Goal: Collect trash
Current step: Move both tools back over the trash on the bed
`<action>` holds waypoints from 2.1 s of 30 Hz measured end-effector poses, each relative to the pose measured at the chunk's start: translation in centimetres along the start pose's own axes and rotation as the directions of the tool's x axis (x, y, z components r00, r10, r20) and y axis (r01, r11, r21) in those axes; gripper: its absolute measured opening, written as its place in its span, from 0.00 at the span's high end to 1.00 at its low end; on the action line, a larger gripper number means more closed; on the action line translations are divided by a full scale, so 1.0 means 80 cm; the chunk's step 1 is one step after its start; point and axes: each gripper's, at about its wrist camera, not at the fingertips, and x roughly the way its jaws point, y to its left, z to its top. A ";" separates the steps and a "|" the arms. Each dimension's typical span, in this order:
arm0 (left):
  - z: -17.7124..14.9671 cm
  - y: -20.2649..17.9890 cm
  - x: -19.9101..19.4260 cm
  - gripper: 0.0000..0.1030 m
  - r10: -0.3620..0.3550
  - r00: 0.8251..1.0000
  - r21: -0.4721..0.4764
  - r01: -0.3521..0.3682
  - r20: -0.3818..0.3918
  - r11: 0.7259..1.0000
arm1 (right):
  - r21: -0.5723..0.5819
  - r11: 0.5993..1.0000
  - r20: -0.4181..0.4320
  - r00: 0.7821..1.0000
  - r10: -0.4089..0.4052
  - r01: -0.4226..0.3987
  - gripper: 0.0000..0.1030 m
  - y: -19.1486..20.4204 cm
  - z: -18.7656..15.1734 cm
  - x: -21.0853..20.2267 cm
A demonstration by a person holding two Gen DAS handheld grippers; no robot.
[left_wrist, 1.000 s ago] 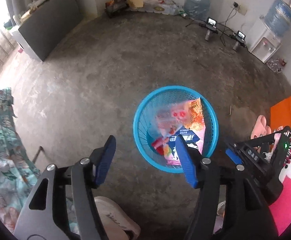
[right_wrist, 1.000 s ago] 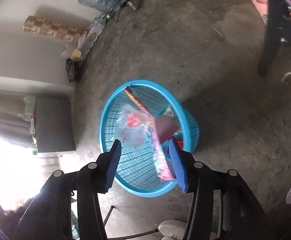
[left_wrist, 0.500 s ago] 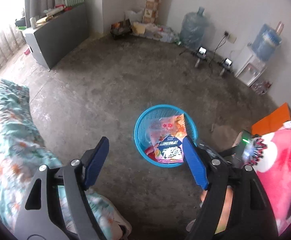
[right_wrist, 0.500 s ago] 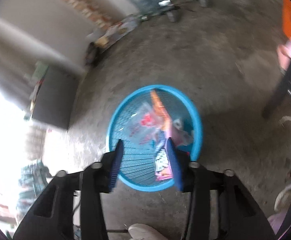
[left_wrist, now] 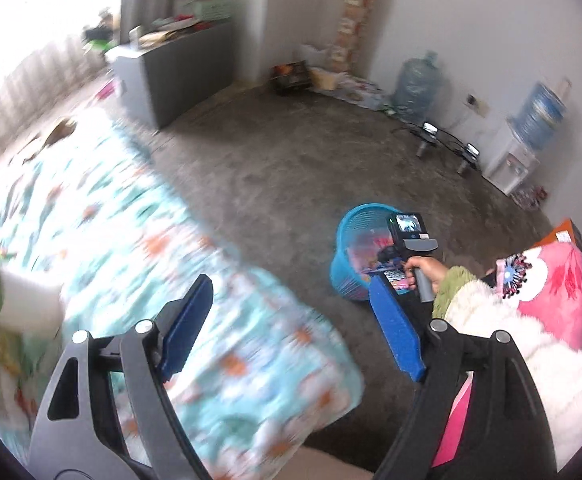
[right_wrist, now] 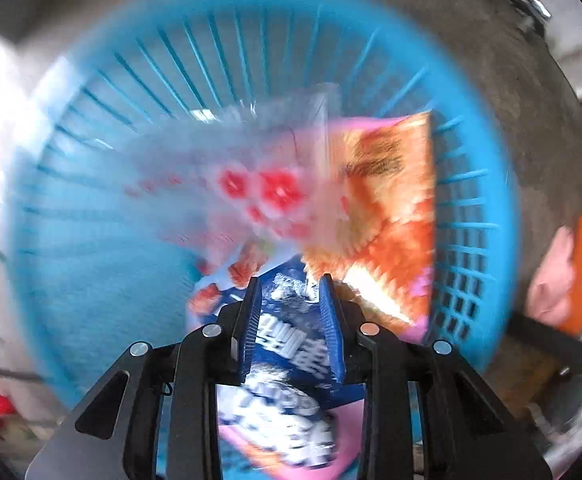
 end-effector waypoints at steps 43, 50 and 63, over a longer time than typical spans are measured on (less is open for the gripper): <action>-0.110 0.160 -0.174 0.23 0.159 0.951 -0.315 -0.070 0.264 0.946 | -0.275 0.927 0.791 0.487 0.369 -0.256 0.06 0.136 -0.393 -0.557; -0.150 0.219 -0.202 0.23 0.218 0.938 -0.430 -0.086 0.269 0.899 | -0.332 0.915 0.745 0.531 0.404 -0.229 0.06 0.195 -0.442 -0.565; -0.211 0.325 -0.270 0.21 0.409 0.879 -0.596 -0.196 0.245 0.778 | -0.637 0.711 0.582 0.417 0.698 -0.298 0.06 0.294 -0.513 -0.575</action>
